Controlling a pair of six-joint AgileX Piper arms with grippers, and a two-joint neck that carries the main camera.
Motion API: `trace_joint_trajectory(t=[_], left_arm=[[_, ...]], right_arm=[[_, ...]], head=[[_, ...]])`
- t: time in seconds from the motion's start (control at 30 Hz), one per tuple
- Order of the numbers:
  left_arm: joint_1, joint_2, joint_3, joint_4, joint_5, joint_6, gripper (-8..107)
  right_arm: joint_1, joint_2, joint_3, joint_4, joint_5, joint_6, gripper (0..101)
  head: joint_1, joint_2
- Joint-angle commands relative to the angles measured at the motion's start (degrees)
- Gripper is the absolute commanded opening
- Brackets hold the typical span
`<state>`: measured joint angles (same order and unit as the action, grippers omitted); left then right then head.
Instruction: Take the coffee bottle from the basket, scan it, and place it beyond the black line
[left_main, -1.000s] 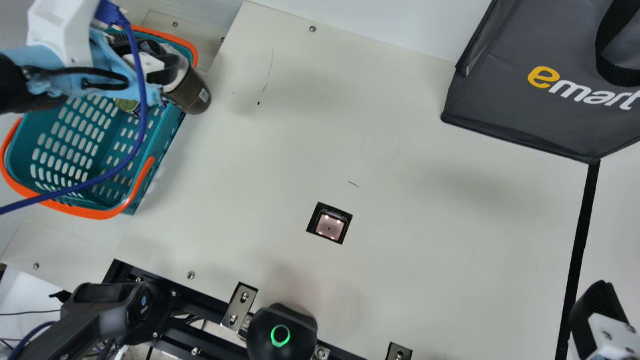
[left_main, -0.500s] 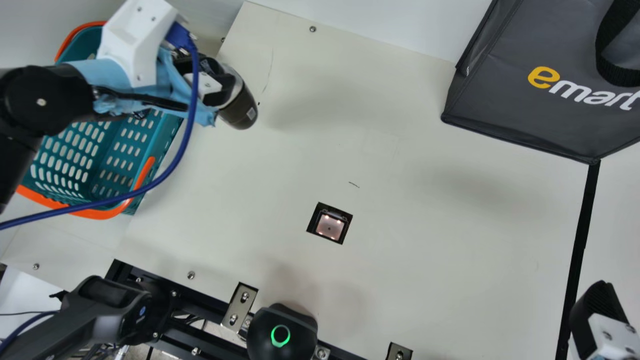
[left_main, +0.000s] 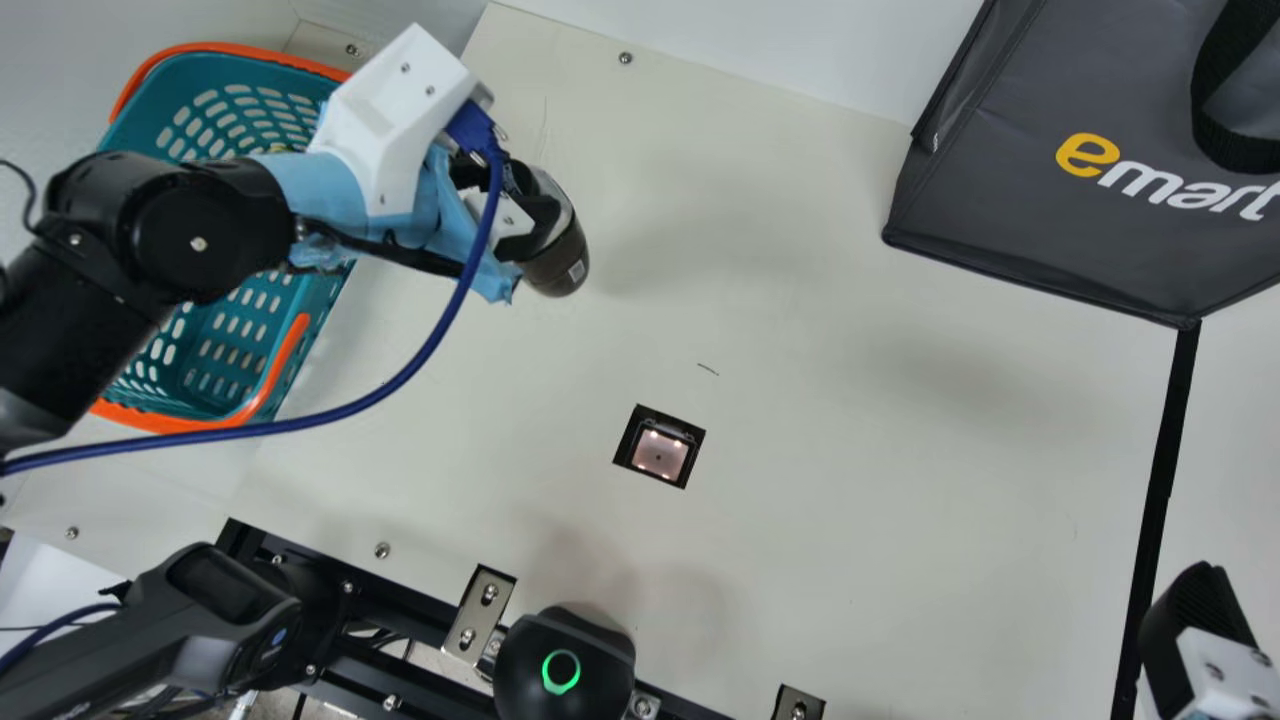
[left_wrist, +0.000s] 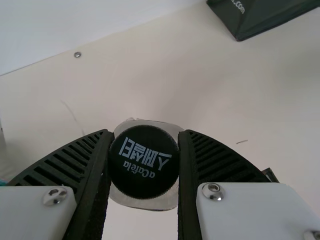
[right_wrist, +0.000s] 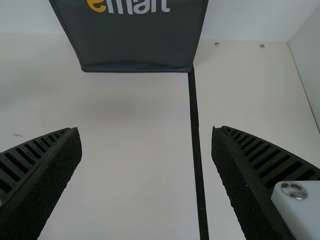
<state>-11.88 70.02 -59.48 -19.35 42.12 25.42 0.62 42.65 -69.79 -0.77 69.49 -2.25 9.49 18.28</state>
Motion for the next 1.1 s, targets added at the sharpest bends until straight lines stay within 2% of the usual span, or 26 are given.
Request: trace_joint_trajectory(t=[0.0,1.07], left_arm=[[-0.93,-0.19,0.29,0.14,-0.08,-0.23,10],[-12.67,-4.15,9.42,1.51,-3.78,-6.18,10]], right_arm=[[0.0,0.0,0.0,0.0,0.0,0.0,91],[0.0,0.0,0.0,0.0,0.05,0.0,91]], head=[[-1.57,0.14],[-1.57,0.14]])
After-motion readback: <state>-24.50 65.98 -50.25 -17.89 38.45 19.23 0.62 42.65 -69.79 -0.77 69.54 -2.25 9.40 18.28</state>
